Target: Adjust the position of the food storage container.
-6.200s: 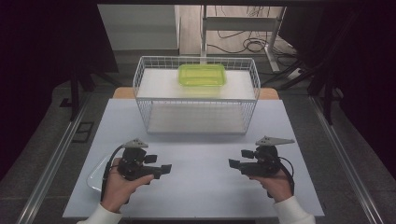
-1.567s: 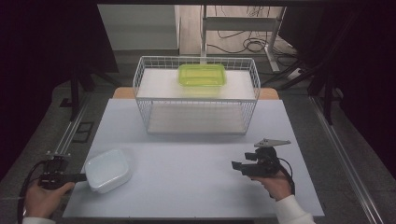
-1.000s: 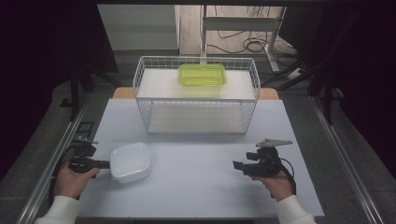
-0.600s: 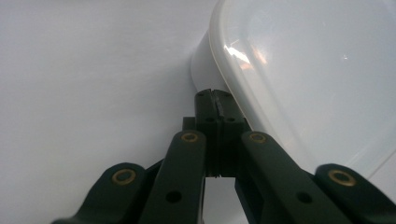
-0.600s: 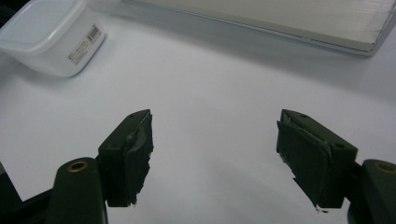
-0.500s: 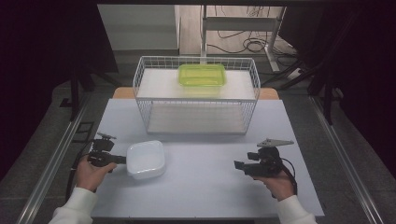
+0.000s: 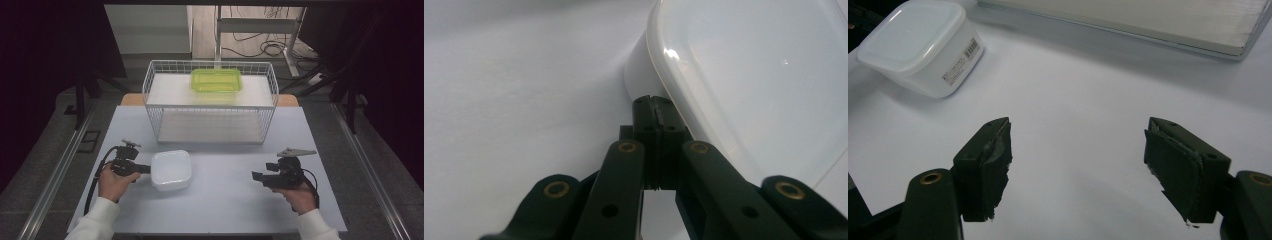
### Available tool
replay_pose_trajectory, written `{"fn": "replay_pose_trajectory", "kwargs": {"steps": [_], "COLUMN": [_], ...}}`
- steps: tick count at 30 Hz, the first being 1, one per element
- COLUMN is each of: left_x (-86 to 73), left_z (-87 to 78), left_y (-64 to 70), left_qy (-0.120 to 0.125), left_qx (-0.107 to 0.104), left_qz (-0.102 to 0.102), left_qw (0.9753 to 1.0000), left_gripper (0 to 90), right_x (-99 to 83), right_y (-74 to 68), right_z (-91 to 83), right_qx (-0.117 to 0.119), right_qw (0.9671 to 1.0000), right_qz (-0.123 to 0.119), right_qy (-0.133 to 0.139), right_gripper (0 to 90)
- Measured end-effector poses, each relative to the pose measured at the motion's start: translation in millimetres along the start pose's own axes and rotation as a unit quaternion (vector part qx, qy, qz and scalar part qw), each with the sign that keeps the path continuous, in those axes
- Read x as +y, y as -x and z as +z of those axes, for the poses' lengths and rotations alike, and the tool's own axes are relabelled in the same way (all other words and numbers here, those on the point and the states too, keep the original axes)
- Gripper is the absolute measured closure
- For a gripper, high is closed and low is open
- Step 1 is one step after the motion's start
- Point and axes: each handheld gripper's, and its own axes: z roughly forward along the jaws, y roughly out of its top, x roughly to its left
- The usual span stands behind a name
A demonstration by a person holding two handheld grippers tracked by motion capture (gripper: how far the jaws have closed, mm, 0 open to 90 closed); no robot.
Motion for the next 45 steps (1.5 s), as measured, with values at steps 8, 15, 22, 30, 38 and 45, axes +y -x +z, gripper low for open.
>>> {"fn": "replay_pose_trajectory", "kwargs": {"steps": [8, 15, 22, 30, 38, 45], "left_x": [2.1, 4.2, 6.2, 10.1, 23.2, 34.5], "left_z": [7.8, 10.3, 15.9, 24.0, 34.0, 47.2], "left_y": [13.0, 19.1, 29.0, 41.7, 56.3, 72.9], "left_qy": [0.000, -0.007, -0.001, -0.004, -0.008, -0.004], "left_qx": [-0.006, -0.009, -0.021, -0.032, -0.039, -0.049], "left_qz": [0.005, 0.016, 0.014, 0.024, 0.034, 0.044], "left_qw": [1.0000, 0.9998, 0.9997, 0.9992, 0.9986, 0.9978], "left_gripper": [89.5, 89.4, 89.4, 89.5, 89.5, 89.5], "right_x": [1.7, 0.7, 0.1, 0.2, 0.1, -0.4], "right_y": [4.4, 7.9, 7.9, 9.1, 9.4, 10.0], "right_z": [3.2, 4.5, 6.7, 5.4, 5.3, 5.8], "right_qx": [-0.001, -0.005, -0.009, -0.009, -0.009, -0.009], "right_qw": [1.0000, 1.0000, 0.9999, 0.9999, 0.9999, 0.9999], "right_qz": [0.000, 0.001, 0.001, 0.002, 0.001, 0.002], "right_qy": [-0.001, -0.007, -0.010, -0.007, -0.007, -0.009], "right_gripper": [26.8, 26.8, 26.8, 26.8, 26.8, 26.8]}}
